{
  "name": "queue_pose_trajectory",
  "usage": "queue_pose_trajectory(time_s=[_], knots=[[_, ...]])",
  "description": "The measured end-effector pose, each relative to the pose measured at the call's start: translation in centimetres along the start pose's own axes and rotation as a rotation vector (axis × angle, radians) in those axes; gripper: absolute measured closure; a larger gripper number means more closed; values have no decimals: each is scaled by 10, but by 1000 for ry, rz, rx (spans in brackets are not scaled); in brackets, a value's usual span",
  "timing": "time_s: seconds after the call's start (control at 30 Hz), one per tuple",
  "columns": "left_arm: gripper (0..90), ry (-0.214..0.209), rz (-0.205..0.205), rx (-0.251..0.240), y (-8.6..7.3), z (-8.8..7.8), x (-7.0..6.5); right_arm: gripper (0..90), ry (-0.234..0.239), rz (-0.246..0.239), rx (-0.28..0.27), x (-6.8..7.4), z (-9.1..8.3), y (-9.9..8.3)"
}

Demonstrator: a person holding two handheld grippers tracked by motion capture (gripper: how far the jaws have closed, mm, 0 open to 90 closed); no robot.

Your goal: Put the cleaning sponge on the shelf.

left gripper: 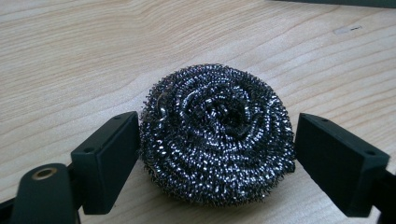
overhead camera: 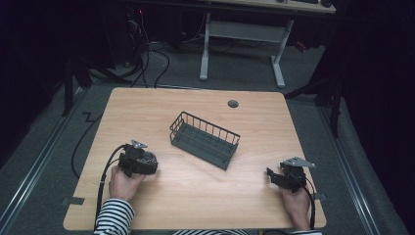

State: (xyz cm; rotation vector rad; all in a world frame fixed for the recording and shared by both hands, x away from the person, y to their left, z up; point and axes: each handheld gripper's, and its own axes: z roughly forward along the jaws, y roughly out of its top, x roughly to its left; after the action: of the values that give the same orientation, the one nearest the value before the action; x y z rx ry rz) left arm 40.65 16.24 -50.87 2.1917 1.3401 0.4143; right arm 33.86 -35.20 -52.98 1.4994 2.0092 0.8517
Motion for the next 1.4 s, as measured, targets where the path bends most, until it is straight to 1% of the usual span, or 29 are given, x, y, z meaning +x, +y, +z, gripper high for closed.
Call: queue_pose_trajectory(time_s=[0.17, 0.27, 0.4, 0.57, 0.83, 0.97, 1.17, 1.27, 1.4], knots=[[169, 10, 13, 9, 0, 3, -2, 370, 0, 0, 0, 0, 0, 0], [198, 16, 21, 4, -1, 4, -4, 370, 0, 0, 0, 0, 0, 0], [216, 18, 30, 5, -1, 4, -5, 369, 1, 0, 0, 0, 0, 0], [241, 1, 42, 4, -1, 2, -5, 369, 1, -1, 1, 0, 0, 0], [263, -10, 49, -9, -1, 0, -5, 368, 1, 0, 1, 0, 0, 0], [267, -10, 53, -18, -1, -3, -6, 368, 1, 0, 0, 0, 0, 0], [271, -21, 57, -21, -1, -8, -7, 367, 1, -1, 1, 0, 0, 0], [272, -29, 55, -22, -1, -10, -7, 367, 1, 0, 1, 0, 0, 0], [273, -49, 41, -27, 0, -15, -7, 367, 1, 1, 0, 0, 0, 0]])
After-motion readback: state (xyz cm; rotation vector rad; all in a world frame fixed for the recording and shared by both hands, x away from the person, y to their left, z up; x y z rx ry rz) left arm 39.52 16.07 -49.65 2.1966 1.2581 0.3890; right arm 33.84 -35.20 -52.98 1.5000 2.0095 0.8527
